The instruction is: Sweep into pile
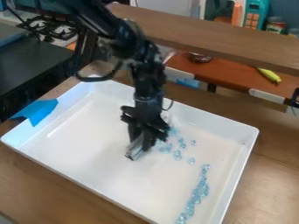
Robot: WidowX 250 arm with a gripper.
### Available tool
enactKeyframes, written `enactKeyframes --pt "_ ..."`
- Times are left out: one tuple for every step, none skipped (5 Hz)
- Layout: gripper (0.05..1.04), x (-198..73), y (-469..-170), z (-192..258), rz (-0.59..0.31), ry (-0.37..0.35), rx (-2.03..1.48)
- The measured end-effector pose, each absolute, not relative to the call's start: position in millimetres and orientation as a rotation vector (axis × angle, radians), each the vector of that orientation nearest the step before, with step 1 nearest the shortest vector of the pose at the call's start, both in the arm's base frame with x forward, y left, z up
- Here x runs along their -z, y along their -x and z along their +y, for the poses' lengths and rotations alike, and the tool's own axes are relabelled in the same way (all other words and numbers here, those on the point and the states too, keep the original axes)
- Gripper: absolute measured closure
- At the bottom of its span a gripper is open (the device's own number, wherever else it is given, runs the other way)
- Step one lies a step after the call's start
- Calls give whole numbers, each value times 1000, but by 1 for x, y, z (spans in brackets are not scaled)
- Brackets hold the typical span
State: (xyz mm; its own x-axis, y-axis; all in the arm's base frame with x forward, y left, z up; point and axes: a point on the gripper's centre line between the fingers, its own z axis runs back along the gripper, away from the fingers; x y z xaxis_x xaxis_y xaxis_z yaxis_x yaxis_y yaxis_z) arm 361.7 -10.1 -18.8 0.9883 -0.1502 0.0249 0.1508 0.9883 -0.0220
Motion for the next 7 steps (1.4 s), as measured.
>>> enactKeyframes --pt "704 19 -360 -28 -39 22 198" --pt "704 20 -355 -48 -45 31 244" --pt "704 20 -346 -72 -40 49 278" --pt "704 18 -341 -96 -26 74 289" --pt "704 14 -338 -115 -14 104 242" --pt "704 -8 -345 -109 -59 114 206" --pt "704 -26 -358 -68 -94 88 155"
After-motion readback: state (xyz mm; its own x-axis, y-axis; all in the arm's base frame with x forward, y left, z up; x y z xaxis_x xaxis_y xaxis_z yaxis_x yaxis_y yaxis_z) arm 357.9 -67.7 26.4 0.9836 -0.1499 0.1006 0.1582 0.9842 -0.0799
